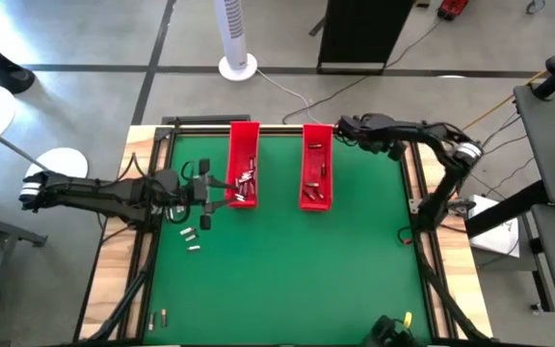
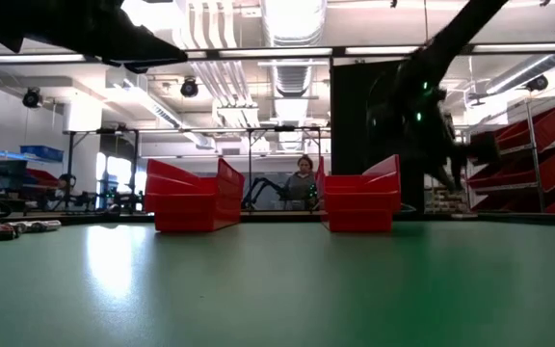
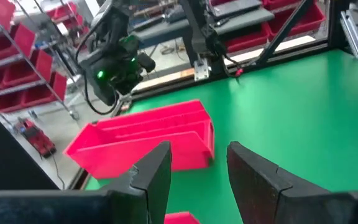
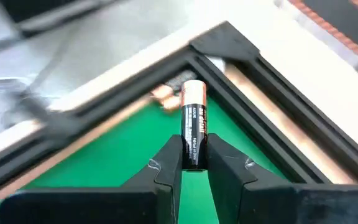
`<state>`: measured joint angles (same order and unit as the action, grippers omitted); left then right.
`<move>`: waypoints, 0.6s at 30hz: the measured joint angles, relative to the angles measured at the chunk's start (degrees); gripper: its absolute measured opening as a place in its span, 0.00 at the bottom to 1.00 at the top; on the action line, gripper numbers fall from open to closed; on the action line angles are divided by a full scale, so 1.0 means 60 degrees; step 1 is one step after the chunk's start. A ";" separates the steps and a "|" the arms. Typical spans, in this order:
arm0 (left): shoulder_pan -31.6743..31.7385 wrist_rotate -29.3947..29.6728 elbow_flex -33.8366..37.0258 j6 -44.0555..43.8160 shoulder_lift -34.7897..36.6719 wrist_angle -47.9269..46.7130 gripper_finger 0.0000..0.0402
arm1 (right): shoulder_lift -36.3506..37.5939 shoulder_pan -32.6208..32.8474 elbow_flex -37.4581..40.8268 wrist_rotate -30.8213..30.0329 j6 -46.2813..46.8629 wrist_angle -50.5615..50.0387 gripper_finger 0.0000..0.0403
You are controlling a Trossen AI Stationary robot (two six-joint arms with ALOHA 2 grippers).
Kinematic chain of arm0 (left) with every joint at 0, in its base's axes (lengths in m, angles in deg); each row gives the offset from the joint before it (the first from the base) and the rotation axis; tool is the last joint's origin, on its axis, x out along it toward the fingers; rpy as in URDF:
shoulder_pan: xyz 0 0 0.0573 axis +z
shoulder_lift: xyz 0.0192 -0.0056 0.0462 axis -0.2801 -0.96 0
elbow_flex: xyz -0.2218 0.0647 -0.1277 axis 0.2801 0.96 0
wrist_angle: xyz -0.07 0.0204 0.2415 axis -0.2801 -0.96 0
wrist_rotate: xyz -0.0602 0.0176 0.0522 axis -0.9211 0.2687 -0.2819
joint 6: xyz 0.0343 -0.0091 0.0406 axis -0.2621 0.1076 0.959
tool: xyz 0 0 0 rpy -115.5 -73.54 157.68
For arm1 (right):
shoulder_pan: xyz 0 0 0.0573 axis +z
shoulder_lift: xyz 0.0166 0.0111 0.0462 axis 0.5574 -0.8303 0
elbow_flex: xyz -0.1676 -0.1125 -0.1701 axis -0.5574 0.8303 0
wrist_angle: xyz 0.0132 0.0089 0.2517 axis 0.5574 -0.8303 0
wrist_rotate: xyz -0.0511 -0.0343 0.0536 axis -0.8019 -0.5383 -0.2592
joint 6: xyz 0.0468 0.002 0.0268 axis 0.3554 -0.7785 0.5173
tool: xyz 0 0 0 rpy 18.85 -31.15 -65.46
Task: Sort batteries
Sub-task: Put the black battery into the right red bin
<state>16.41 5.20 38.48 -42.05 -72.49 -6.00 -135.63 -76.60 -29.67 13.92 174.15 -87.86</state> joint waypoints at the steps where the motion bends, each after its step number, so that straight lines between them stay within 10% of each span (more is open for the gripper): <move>1: 0.0000 0.0000 0.0052 0.0059 0.0036 0.0099 0.34 | 0.0306 0.0231 -0.0002 -0.0081 -0.0224 0.0011 0.13; 18: 0.0007 0.0000 0.0224 0.0133 0.0065 0.1324 0.34 | 0.1272 0.5317 -0.0022 -0.0311 -0.4436 0.4717 0.13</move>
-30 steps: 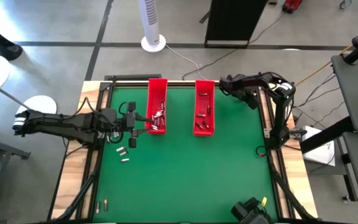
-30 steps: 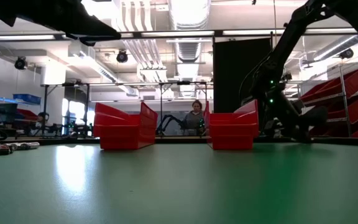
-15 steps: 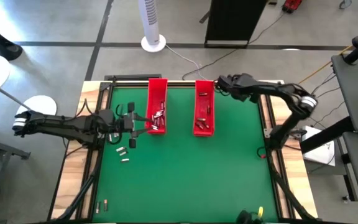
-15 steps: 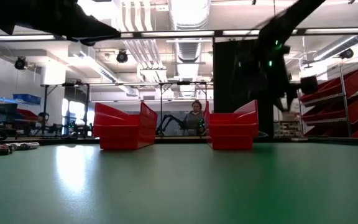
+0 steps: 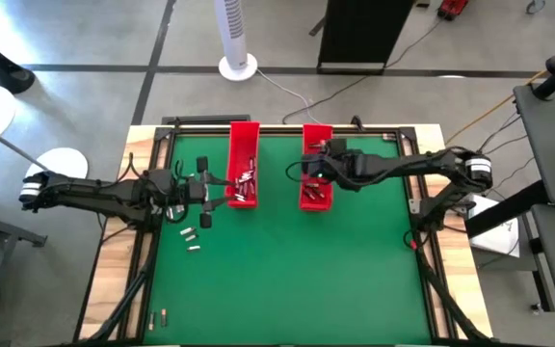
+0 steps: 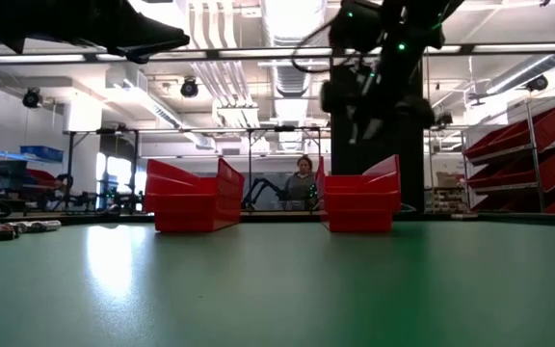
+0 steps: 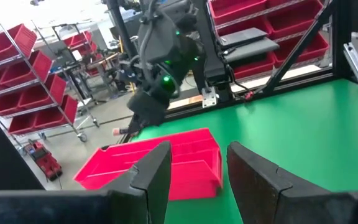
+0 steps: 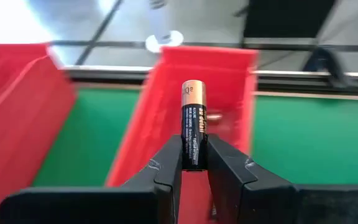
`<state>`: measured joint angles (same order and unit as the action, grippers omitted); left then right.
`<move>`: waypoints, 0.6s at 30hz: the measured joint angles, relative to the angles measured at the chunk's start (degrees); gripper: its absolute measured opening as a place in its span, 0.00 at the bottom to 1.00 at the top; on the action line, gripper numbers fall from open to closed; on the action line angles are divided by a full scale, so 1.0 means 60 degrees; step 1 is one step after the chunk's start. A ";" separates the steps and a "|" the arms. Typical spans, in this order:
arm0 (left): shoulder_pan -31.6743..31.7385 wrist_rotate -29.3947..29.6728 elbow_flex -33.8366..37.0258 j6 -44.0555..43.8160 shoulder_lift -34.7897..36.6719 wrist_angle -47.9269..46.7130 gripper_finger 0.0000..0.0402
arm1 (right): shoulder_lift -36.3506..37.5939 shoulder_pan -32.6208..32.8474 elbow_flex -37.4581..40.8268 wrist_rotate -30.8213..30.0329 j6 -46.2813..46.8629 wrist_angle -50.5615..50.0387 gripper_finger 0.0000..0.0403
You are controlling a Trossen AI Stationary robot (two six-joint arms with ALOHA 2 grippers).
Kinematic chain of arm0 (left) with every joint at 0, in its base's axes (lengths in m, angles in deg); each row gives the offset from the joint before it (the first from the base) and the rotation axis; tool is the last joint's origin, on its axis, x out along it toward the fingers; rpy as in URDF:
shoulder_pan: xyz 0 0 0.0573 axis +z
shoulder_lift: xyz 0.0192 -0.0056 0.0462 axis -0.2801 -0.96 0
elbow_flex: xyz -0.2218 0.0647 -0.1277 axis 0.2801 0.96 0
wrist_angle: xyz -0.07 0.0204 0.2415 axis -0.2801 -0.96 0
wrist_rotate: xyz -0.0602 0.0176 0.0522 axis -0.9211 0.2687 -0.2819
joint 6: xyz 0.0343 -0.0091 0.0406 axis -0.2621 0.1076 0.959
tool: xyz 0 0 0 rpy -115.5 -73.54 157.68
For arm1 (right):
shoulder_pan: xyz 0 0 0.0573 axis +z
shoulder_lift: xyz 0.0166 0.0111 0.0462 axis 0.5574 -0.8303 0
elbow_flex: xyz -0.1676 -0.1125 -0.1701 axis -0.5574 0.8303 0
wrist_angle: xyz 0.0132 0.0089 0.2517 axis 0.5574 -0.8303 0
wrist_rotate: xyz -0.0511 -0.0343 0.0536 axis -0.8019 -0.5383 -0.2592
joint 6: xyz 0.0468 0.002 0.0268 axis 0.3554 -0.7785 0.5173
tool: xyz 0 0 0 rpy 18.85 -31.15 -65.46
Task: Sort batteries
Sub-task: Put the black battery into the right red bin
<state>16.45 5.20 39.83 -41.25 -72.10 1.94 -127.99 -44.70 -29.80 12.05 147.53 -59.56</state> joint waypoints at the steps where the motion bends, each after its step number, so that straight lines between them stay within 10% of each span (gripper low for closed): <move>1: 0.0000 0.0000 0.0003 -0.0014 0.0000 0.0015 0.34 | -0.0068 0.0051 -0.0014 0.0094 -0.0172 0.0136 0.13; 12: 0.0000 0.0000 0.0003 -0.0047 -0.0224 0.0021 0.34 | -0.0390 -0.0837 -0.0366 0.2034 0.0532 -0.0161 0.37; 18: 0.0000 0.0000 0.0003 -0.0024 -0.0287 0.0021 0.34 | -0.0049 -0.2016 -0.0361 0.0837 0.1382 -0.0978 0.51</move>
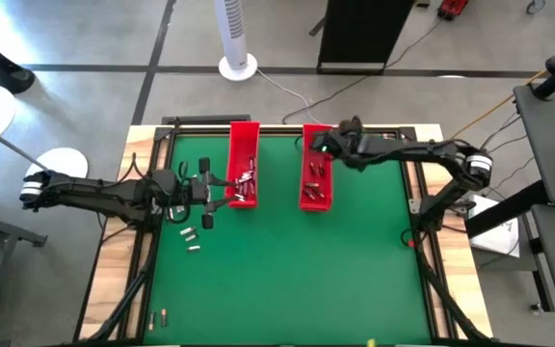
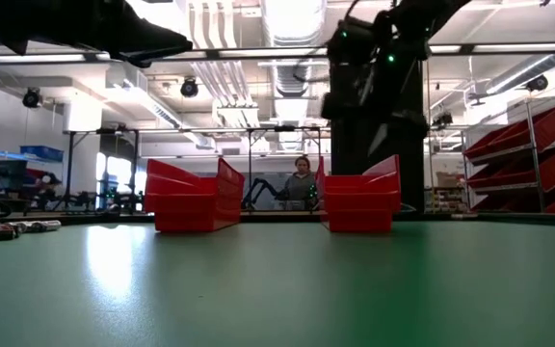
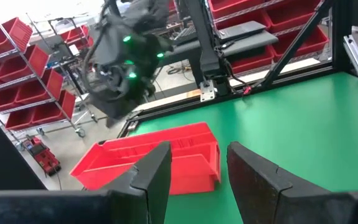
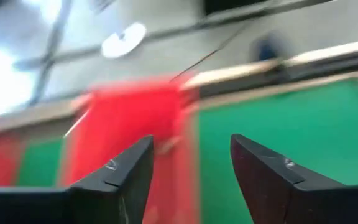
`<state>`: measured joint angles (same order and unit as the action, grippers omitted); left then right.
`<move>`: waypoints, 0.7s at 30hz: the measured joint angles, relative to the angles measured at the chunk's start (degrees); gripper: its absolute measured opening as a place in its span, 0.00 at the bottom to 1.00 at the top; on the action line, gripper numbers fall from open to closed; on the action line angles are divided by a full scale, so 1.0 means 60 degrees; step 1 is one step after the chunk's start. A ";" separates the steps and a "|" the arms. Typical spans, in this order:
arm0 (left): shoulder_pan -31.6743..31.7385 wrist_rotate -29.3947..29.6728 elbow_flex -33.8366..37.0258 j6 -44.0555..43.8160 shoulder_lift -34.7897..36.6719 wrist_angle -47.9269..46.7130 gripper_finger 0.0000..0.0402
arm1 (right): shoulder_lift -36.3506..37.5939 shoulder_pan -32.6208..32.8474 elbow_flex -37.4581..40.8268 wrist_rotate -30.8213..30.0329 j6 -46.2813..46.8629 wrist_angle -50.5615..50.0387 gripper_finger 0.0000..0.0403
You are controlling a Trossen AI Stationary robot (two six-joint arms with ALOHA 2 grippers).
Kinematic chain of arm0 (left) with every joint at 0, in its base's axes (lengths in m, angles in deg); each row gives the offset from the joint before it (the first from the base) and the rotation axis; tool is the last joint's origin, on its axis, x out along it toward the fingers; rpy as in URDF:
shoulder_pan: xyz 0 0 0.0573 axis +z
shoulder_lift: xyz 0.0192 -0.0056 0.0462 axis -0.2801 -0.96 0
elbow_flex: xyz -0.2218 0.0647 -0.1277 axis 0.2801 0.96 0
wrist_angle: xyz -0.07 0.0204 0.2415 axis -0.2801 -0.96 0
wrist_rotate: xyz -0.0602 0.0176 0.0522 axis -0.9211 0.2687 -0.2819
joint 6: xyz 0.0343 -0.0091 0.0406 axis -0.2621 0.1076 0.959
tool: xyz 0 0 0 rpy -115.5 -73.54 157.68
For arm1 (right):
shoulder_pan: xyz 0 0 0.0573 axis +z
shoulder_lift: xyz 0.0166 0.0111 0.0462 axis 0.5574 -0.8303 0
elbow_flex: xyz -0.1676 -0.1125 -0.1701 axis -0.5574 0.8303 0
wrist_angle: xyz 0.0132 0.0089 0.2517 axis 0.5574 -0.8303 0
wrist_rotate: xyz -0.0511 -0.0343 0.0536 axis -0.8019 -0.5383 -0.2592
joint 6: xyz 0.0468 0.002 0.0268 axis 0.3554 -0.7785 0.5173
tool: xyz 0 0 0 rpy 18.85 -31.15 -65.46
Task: Sort batteries
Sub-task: Put the black battery into the right red bin
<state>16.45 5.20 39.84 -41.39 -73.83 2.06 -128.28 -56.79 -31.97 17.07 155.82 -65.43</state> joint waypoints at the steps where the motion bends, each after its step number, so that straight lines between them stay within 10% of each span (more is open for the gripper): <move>1: 0.0000 0.0000 0.0000 0.0000 0.0010 -0.0007 0.34 | 0.0057 -0.0290 0.0000 -0.0375 0.0370 -0.0412 0.52; 8: 0.0000 -0.0003 0.0004 0.0000 0.0018 -0.0036 0.34 | 0.0142 -0.2779 0.0554 -0.0850 0.3731 -0.2354 0.52; 21: 0.0000 0.0079 0.0004 0.0024 0.0032 -0.0215 0.34 | -0.1342 -0.5045 0.1424 0.0540 0.4701 -0.0997 0.47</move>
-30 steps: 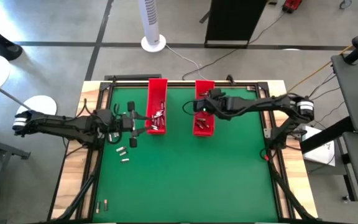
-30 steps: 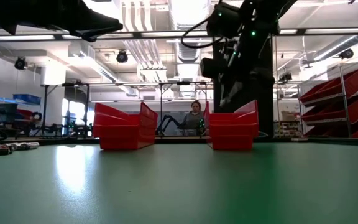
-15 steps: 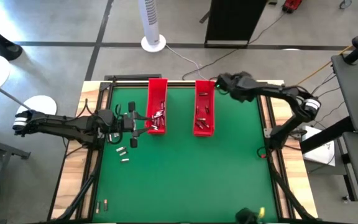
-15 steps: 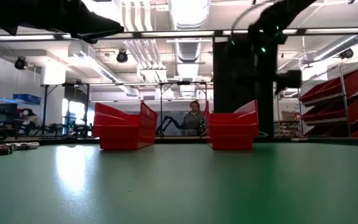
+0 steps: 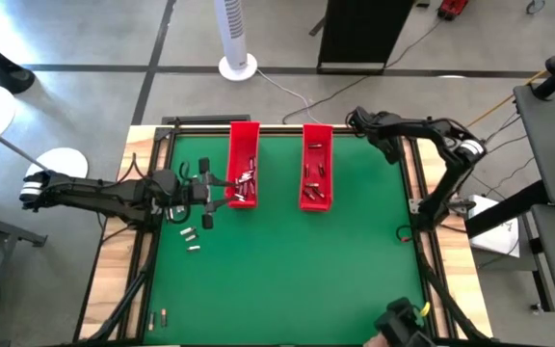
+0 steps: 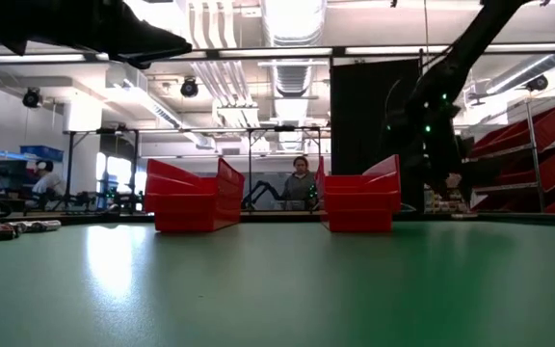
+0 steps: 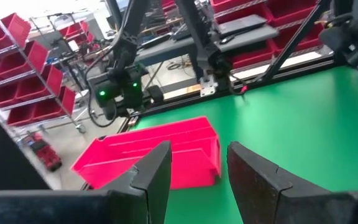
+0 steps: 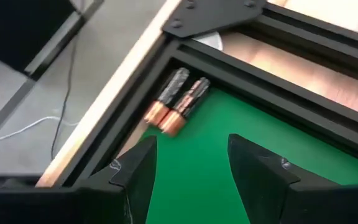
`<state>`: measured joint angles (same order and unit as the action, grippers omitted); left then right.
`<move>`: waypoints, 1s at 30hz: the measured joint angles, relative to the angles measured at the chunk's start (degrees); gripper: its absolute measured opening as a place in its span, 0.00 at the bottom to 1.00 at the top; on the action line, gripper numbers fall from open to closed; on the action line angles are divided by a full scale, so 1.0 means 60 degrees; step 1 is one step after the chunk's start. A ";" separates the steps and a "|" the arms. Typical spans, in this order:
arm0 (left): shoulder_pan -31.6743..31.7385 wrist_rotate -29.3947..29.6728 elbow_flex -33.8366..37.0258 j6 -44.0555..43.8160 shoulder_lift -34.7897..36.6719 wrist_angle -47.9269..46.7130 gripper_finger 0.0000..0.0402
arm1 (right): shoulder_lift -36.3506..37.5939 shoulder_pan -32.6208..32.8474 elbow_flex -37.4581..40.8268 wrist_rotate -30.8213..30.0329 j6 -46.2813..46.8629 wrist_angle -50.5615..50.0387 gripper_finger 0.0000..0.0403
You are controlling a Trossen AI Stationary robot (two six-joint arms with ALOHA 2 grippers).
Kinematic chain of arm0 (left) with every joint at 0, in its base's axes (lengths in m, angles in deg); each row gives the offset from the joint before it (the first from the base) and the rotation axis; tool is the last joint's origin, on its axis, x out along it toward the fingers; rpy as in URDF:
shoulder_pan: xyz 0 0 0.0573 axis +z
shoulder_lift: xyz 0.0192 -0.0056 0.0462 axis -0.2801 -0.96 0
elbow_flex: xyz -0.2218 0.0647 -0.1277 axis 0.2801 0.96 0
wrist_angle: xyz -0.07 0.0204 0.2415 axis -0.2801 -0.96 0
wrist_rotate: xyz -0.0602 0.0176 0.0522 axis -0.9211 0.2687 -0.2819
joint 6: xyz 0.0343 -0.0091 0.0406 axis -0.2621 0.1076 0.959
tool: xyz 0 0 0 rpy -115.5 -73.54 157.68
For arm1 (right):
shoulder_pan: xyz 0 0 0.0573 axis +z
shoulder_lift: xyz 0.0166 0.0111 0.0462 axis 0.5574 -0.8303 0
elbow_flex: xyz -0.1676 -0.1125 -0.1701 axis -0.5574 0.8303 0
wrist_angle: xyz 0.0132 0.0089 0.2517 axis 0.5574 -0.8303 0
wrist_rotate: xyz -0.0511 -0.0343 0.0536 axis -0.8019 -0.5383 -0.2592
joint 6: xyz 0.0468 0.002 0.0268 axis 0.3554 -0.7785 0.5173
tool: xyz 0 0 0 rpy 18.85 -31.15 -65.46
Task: Sort batteries
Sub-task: Put the black battery into the right red bin
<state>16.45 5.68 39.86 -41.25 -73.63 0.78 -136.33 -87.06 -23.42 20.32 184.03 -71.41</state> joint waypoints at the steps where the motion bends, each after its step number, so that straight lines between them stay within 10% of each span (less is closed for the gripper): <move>1: 0.0000 0.0107 0.0004 0.0033 0.0000 -0.0045 0.34 | -0.0133 -0.0087 -0.0001 0.0044 0.0125 0.0035 0.47; 30: 0.0367 0.0686 0.0200 0.0516 -0.0197 -0.0389 0.34 | -0.1235 -0.0818 -0.0765 -0.0131 0.2197 -0.0204 0.40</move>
<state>18.65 9.80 41.07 -38.16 -74.81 -1.56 -143.75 -91.97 -28.01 19.53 197.21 -72.64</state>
